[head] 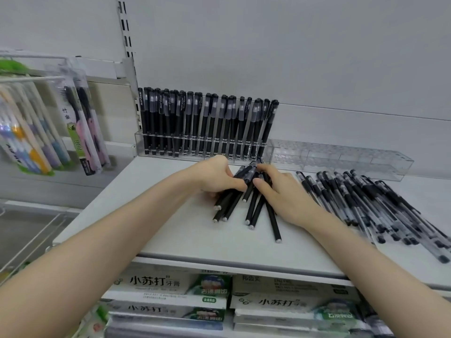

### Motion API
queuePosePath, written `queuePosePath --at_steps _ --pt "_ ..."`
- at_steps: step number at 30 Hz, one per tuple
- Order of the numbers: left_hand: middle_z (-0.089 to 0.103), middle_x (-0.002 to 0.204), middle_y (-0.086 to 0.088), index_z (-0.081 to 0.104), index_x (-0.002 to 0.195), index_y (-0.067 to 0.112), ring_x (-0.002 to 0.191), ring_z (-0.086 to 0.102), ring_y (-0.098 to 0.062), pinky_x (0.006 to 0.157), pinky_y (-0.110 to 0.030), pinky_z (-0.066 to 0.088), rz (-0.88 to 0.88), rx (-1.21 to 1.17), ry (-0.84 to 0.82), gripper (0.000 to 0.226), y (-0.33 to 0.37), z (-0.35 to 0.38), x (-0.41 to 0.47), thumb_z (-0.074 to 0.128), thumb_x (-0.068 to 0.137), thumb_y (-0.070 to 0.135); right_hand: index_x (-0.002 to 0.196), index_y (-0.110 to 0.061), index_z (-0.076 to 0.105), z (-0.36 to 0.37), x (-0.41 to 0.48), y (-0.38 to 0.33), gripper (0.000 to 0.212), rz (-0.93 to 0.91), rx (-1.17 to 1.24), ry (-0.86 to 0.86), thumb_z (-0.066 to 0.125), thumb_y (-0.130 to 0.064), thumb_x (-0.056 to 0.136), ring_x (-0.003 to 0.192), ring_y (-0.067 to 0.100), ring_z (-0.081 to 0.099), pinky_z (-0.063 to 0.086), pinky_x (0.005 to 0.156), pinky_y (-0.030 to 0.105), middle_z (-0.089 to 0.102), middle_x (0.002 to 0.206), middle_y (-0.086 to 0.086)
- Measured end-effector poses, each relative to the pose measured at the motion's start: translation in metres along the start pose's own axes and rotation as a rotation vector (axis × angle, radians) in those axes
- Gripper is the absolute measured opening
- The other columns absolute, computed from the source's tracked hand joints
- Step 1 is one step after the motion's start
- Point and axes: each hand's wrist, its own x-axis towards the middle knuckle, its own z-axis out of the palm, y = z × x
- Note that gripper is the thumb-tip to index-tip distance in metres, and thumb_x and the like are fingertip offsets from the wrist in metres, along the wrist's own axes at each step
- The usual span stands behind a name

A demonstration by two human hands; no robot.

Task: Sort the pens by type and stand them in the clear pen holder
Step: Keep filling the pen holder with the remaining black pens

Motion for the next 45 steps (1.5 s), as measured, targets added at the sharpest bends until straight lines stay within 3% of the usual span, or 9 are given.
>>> queuePosePath --at_steps 4,9,15,18,22,28,33,41,45 --pt "0.057 0.068 -0.007 0.069 0.081 -0.002 0.061 0.05 -0.021 0.058 -0.026 0.039 -0.031 0.017 -0.069 0.039 0.003 -0.007 0.0 0.068 0.078 0.037 0.143 -0.019 0.034 0.001 0.0 0.0 0.046 0.013 0.019 -0.002 0.041 -0.034 0.1 0.113 0.034 0.049 0.035 0.089 0.035 0.061 0.105 0.01" --pt "0.052 0.058 0.0 0.054 0.068 0.009 0.046 0.051 -0.009 0.038 -0.013 0.036 -0.026 -0.021 -0.09 0.028 0.007 -0.011 -0.004 0.067 0.084 0.029 0.143 -0.017 0.033 0.0 -0.001 -0.001 0.046 0.007 0.027 -0.015 0.04 -0.034 0.1 0.109 0.034 0.049 0.037 0.087 0.036 0.051 0.085 -0.002" --pt "0.054 0.072 -0.003 0.054 0.08 0.011 0.064 0.05 -0.017 0.061 -0.027 0.039 0.015 -0.115 -0.076 0.029 -0.003 -0.011 -0.013 0.058 0.092 0.037 0.14 -0.017 0.039 -0.002 -0.003 -0.005 0.043 -0.004 0.002 -0.029 0.039 -0.034 0.1 0.113 0.034 0.048 0.037 0.093 0.038 0.054 0.094 0.0" --pt "0.057 0.085 -0.002 0.055 0.09 0.011 0.077 0.054 -0.014 0.08 -0.027 0.042 0.017 -0.274 -0.089 0.021 -0.01 -0.013 -0.02 0.053 0.095 0.032 0.139 -0.017 0.043 -0.003 -0.003 -0.005 0.042 -0.005 -0.026 -0.039 0.037 -0.034 0.101 0.119 0.034 0.046 0.035 0.099 0.038 0.062 0.118 0.011" --pt "0.06 0.072 -0.005 0.053 0.089 0.009 0.062 0.057 -0.015 0.065 -0.028 0.054 0.012 -0.491 -0.177 0.02 -0.018 -0.021 -0.031 0.049 0.098 0.025 0.139 -0.02 0.045 -0.002 -0.001 -0.004 0.043 -0.008 -0.029 -0.043 0.036 -0.036 0.101 0.126 0.033 0.043 0.031 0.107 0.04 0.054 0.137 0.007" --pt "0.048 0.071 -0.001 0.049 0.098 0.007 0.055 0.045 -0.013 0.051 -0.024 0.045 0.148 -0.543 -0.296 0.018 -0.02 -0.028 -0.05 0.045 0.099 0.025 0.133 -0.025 0.052 -0.003 0.001 -0.004 0.04 -0.015 0.009 0.039 0.039 -0.04 0.098 0.133 0.03 0.035 0.026 0.11 0.047 0.047 0.141 0.004" --pt "0.045 0.07 0.002 0.048 0.101 0.009 0.055 0.038 -0.01 0.049 -0.022 0.035 0.32 -0.568 -0.185 0.016 -0.014 -0.021 -0.052 0.042 0.1 0.024 0.114 -0.022 0.063 -0.019 -0.006 -0.03 0.023 -0.115 0.414 0.142 0.048 -0.032 0.098 0.1 -0.005 0.053 0.033 0.082 0.002 0.059 0.106 -0.021" --pt "0.045 0.07 0.001 0.048 0.098 0.01 0.056 0.036 -0.011 0.049 -0.021 0.034 0.408 -0.691 -0.223 0.015 -0.024 -0.028 -0.048 0.043 0.098 0.024 0.116 -0.006 0.06 -0.026 0.02 -0.063 0.03 -0.069 1.096 -0.008 0.046 -0.027 0.099 0.103 0.015 0.064 0.048 0.094 0.034 0.07 0.114 0.003" --pt "0.047 0.071 0.001 0.048 0.099 0.008 0.056 0.037 -0.011 0.05 -0.02 0.035 0.447 -0.677 -0.225 0.015 -0.035 -0.042 -0.041 0.045 0.098 0.023 0.096 -0.01 0.06 -0.024 0.038 -0.087 0.009 -0.058 1.308 0.044 0.053 -0.014 0.096 0.075 0.01 0.066 0.052 0.071 0.022 0.072 0.087 0.003"
